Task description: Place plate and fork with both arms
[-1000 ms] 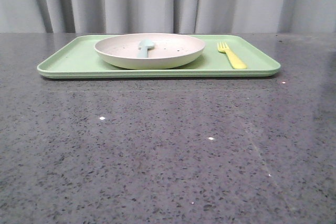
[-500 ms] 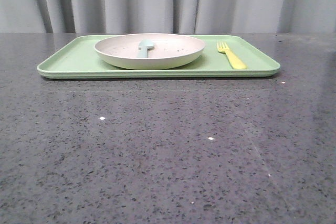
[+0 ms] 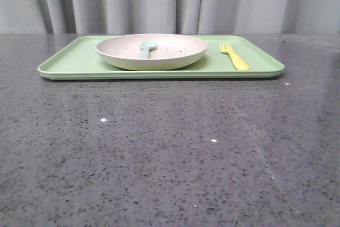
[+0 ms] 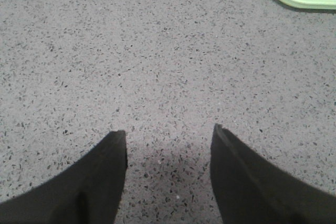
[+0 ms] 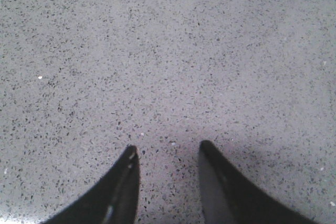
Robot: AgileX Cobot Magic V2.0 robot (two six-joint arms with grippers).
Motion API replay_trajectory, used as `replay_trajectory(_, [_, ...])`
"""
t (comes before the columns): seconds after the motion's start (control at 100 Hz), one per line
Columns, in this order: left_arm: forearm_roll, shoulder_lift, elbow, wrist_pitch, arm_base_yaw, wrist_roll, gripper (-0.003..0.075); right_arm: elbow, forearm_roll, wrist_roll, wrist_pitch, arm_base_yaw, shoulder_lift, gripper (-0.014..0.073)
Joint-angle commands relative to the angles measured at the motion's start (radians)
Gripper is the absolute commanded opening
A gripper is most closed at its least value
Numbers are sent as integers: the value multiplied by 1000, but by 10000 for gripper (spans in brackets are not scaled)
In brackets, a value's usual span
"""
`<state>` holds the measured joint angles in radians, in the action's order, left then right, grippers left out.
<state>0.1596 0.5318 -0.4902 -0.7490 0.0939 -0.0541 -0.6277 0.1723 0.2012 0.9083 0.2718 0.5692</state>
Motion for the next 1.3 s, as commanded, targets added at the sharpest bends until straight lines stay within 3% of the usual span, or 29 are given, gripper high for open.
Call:
replay_trajectory(0.0, [16, 2, -26, 67, 2, 9, 321, -23, 27, 3, -55, -9, -2, 183])
replay_trajectory(0.21, [16, 2, -26, 69, 2, 9, 109, -23, 27, 3, -56, -9, -2, -56])
replay_trajectory(0.32, [16, 2, -26, 69, 2, 9, -22, -23, 27, 3, -55, -9, -2, -68])
replay_trajectory(1.29, [16, 2, -26, 69, 2, 9, -20, -23, 27, 3, -50, -9, -2, -69])
